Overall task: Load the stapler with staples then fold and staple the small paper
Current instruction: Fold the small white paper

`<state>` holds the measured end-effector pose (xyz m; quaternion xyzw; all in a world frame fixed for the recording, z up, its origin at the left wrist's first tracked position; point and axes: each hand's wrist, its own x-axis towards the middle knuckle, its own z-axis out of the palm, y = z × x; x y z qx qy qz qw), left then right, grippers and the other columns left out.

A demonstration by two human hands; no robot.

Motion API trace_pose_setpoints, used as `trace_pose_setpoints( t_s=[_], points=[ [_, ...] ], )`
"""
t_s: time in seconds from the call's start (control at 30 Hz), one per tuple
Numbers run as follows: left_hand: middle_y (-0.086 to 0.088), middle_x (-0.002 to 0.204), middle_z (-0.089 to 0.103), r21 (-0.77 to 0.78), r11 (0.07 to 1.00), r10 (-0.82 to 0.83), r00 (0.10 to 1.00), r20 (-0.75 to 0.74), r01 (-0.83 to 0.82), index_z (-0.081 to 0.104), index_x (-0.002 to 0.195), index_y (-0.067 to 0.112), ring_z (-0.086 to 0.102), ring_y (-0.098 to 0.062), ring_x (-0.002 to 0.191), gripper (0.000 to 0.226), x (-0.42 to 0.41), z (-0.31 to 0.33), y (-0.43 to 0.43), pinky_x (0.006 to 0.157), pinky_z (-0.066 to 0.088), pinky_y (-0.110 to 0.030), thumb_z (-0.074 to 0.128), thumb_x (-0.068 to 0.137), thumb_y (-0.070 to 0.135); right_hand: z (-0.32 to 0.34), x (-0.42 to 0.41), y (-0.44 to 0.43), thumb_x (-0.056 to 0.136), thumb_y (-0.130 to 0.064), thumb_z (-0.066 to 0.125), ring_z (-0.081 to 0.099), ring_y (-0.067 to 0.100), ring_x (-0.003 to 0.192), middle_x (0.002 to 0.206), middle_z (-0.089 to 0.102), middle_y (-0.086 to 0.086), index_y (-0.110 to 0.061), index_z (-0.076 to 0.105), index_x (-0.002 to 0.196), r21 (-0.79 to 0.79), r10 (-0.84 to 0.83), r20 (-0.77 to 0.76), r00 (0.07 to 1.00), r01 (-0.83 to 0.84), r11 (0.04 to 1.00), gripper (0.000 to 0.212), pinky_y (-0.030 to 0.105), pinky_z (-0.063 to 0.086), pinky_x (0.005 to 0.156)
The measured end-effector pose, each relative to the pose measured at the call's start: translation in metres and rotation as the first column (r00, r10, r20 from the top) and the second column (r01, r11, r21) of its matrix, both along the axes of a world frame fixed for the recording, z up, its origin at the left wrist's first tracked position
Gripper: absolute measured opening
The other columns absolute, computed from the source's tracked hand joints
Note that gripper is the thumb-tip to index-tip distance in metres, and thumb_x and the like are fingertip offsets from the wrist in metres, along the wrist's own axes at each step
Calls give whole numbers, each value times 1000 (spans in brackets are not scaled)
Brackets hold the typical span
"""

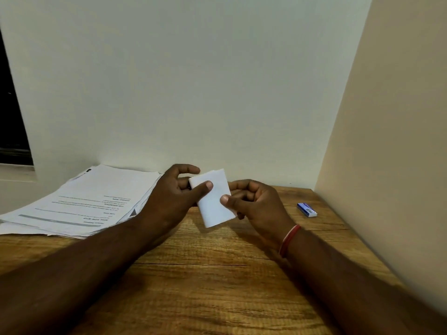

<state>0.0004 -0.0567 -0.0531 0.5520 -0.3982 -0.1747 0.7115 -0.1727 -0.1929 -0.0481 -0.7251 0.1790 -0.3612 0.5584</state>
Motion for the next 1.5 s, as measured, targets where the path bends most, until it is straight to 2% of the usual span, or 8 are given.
trace_pose_setpoints(
  t_s=[0.13,0.23,0.43,0.7,0.87,1.07,1.2,1.5],
  points=[
    [-5,116,87,-3,999,-39,983,-182,39,67,139,15,85,-24,106,52,-7,-1,-4,88,71,-45,87,94,31,-3,6,9,87,-13,92,68,16,65,77,77,8,-6,80,105,-14,-47,57,997,48,999,22,26,58,61],
    [-6,121,85,83,996,-32,997,-71,38,69,141,17,84,-27,109,49,-9,-6,-7,95,70,-52,78,101,43,-6,8,15,85,-12,93,74,20,67,78,80,11,-6,79,97,-98,-76,67,995,82,992,19,28,63,65],
    [-2,123,80,113,994,-24,995,99,12,65,143,24,80,-23,109,36,-7,-4,-1,78,69,-29,63,111,41,0,5,15,94,-16,84,81,22,85,96,84,6,-7,83,109,-70,-28,160,987,40,997,17,30,66,68],
    [-6,120,84,108,973,-212,976,51,205,68,142,18,81,-20,109,44,-12,-5,1,82,67,-31,58,107,43,3,3,10,93,-12,83,74,25,74,87,80,15,-9,81,119,47,-19,271,962,7,999,26,36,65,69],
    [-4,136,81,201,939,-290,957,33,278,64,151,24,76,-27,130,57,-11,-5,6,113,60,-58,62,108,61,2,2,7,97,-13,80,76,24,80,101,84,16,-8,83,119,53,1,250,968,-15,998,23,35,65,71],
    [-4,125,83,167,956,-253,966,56,240,70,142,28,78,-30,120,48,-11,-5,4,99,66,-49,71,103,58,2,0,9,94,-9,83,74,24,81,99,83,18,-5,83,116,34,35,226,974,-44,998,22,33,64,71],
    [-7,112,86,148,940,-293,950,-104,307,74,134,20,82,-21,99,45,-14,0,6,81,68,-35,70,98,47,4,-1,11,91,-11,82,74,27,81,91,78,14,-9,80,126,3,110,236,965,-114,993,36,37,66,76],
    [-16,104,82,109,854,-415,793,-446,508,70,138,2,79,-23,88,58,-13,9,11,84,65,-40,81,90,33,8,-4,15,85,-15,81,71,22,78,95,75,12,-9,83,117,128,288,279,916,-332,934,33,32,62,70]
  ],
)
